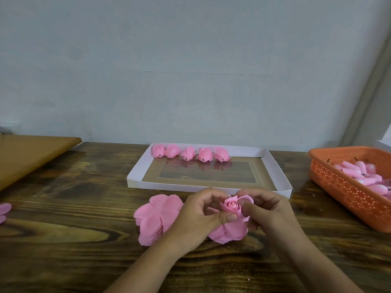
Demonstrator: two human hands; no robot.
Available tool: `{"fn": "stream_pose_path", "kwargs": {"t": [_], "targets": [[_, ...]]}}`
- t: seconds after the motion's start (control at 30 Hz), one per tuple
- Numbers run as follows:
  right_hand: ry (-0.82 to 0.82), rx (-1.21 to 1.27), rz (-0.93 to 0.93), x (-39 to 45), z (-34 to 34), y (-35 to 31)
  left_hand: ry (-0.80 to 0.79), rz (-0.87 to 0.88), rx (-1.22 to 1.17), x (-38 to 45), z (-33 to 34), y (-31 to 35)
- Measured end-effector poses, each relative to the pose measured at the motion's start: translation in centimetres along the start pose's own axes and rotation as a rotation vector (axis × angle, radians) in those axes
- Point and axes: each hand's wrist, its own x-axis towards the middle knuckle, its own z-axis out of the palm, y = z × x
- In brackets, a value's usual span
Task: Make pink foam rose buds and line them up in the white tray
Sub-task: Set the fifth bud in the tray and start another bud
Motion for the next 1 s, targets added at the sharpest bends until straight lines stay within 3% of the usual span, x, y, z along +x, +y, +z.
{"fn": "stream_pose_path", "kwargs": {"t": [0.43, 0.63, 1.0], "targets": [[0.023, 0.036, -0.016, 0.05, 0.1, -0.01, -0.012, -0.028, 0.017, -0.09, -0.09, -0.44], [-0.001, 0.115, 0.087, 0.24, -0.58, 0.53, 0.038, -0.01, 0.04, 0.18, -0.05, -0.52], [-0.061, 0.107, 0.1, 0.11, 0.04, 0.17, 0.051, 0.005, 0.036, 0.07, 0.01, -0.44]]}}
